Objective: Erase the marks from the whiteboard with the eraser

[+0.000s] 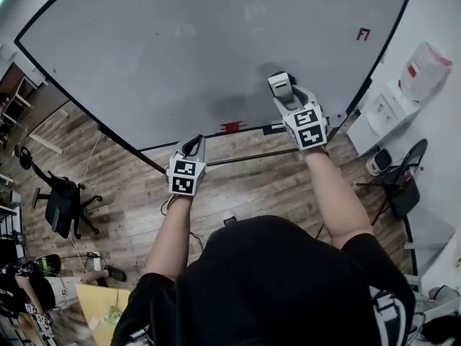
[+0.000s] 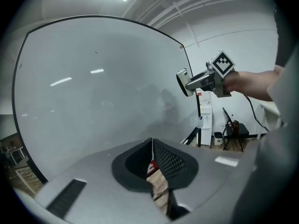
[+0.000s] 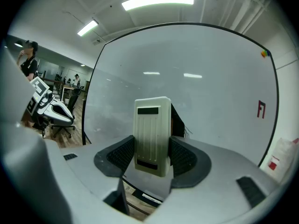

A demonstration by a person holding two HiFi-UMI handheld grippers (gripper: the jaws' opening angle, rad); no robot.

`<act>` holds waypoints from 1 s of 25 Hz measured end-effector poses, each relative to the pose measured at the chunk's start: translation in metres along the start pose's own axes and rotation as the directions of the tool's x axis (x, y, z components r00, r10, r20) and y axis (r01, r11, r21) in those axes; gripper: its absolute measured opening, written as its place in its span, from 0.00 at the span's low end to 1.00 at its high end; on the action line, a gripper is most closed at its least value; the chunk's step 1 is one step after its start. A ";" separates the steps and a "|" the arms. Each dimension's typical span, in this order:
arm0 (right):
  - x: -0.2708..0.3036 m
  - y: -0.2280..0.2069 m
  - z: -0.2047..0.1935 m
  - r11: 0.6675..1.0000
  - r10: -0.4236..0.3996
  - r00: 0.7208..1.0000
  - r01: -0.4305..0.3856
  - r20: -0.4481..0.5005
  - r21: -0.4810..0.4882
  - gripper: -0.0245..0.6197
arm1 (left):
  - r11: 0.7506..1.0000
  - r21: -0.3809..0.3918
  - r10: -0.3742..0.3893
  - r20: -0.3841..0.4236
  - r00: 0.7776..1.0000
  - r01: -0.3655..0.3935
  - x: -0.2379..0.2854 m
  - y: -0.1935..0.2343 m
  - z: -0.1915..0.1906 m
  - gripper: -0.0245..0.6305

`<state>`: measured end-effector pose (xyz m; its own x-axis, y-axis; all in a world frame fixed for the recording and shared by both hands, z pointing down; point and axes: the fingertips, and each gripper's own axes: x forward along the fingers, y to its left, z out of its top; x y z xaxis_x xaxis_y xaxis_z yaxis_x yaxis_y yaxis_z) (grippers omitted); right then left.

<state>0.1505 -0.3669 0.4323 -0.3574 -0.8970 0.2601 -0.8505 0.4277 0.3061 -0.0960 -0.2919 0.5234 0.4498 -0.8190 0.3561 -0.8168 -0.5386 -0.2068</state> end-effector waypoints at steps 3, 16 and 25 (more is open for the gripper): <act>-0.010 0.001 -0.009 1.000 0.011 1.000 -0.011 0.000 0.017 0.40 | 1.000 0.006 0.008 0.008 1.000 -0.008 -0.005 -0.006 0.004 0.06; -0.045 0.004 -0.044 0.997 0.052 0.999 -0.052 0.008 0.063 0.40 | 0.998 -0.037 0.055 0.042 0.998 -0.053 -0.019 -0.021 0.012 0.06; -0.069 0.009 -0.070 0.991 0.079 0.997 -0.080 0.020 0.102 0.40 | 0.997 -0.051 0.057 0.047 0.997 -0.055 -0.019 -0.039 0.009 0.06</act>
<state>0.1946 -0.2935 0.4810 -0.4309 -0.8625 0.2654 -0.8540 0.4848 0.1890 -0.0692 -0.2572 0.5164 0.4189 -0.8570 0.3001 -0.8577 -0.4820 -0.1791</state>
